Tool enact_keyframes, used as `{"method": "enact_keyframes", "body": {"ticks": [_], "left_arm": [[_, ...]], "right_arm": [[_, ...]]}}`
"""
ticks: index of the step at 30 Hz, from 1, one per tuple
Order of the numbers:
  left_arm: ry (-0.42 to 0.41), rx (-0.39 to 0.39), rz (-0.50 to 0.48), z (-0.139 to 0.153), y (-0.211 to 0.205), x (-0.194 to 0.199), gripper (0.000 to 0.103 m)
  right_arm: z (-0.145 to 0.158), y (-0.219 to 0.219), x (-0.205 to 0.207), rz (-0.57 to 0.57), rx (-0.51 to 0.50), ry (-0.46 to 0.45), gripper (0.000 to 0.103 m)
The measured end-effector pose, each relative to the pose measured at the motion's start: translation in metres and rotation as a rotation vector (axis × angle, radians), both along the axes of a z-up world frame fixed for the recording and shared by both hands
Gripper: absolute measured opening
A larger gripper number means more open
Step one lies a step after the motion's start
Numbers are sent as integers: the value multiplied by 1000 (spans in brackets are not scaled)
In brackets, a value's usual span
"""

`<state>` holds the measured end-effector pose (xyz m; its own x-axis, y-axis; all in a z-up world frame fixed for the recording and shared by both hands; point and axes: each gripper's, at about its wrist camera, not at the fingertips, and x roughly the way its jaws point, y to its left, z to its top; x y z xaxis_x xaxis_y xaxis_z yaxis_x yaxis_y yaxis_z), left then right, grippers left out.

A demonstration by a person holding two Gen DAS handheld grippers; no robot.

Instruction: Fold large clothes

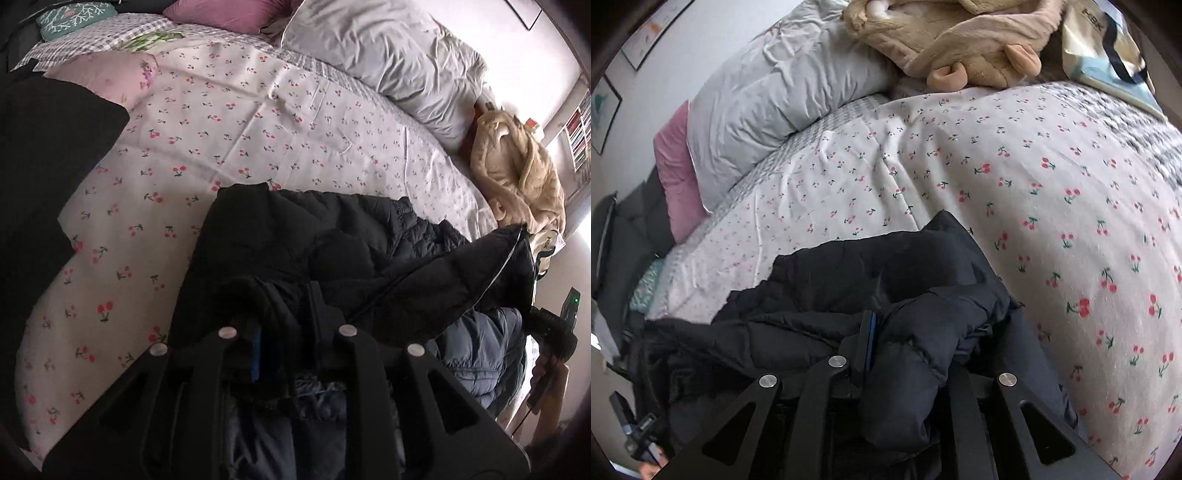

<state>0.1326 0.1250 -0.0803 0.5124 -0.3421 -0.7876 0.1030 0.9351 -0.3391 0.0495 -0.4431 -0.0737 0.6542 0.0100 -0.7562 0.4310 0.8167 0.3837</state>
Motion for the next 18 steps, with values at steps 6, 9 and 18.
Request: {"method": "enact_keyframes", "body": {"ticks": [6, 9, 18], "left_arm": [[-72, 14, -1, 26, 4, -27, 59], [-151, 139, -29, 35, -2, -50, 93], [-44, 296, -255, 4, -35, -80, 94]], "right_arm": [[34, 16, -24, 93, -100, -4, 29], [48, 29, -48, 118, -195, -37, 84], [18, 102, -67, 406, -320, 121, 85]]}}
